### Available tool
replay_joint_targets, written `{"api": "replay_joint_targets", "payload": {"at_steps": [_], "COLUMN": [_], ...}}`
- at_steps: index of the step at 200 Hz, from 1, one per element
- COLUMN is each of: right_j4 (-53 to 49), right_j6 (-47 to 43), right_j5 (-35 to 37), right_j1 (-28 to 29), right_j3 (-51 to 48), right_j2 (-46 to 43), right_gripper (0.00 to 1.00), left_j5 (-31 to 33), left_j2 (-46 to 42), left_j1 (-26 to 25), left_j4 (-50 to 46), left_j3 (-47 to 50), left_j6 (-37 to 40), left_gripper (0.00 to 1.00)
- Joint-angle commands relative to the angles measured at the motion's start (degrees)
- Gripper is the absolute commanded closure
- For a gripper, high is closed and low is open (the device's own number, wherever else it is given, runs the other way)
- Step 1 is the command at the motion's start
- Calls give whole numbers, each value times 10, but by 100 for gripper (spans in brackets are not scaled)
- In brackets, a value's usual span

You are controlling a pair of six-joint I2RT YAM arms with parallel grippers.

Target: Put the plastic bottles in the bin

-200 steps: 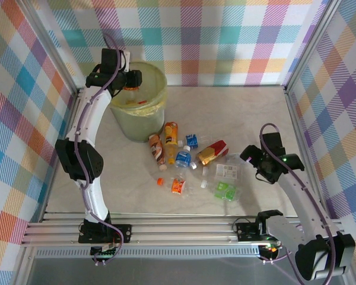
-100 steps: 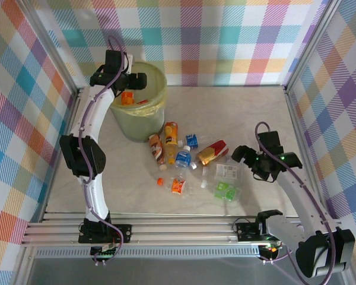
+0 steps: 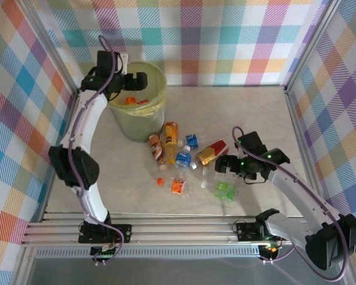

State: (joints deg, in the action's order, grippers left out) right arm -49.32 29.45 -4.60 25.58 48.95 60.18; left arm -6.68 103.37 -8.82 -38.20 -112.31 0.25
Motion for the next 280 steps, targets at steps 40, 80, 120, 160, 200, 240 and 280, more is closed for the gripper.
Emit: {"api": "replay_joint_targets", "payload": {"at_steps": [40,80,120,160,200,240,280], "right_j4": [-35,-27,-16,10,8,-1,-20], "right_j6": [-25,-11,-8,-10,-10,-6,1], "right_j5": [0,5,1,-6,-7,-2,16], "right_j1": [45,59,61,61,66,81,112], "right_j3": [6,-19,-43,-61,-66,-62,-44], "right_j2": [36,43,43,48,61,64,93], "right_gripper": [0,0,0,0,0,0,0], "left_j5": [-65,2,53,68,77,81,87], "left_j2": [-236,-361,-428,-458,-456,-449,-443], "left_j1": [-25,-118,-215,-264,-281,-283,-283], "left_j4": [193,291,334,346,334,338,338], "left_j3": [246,411,505,568,581,580,577], "left_j6": [-80,-86,-70,-80,-90,-90,-90], "left_gripper": [0,0,0,0,0,0,0]}}
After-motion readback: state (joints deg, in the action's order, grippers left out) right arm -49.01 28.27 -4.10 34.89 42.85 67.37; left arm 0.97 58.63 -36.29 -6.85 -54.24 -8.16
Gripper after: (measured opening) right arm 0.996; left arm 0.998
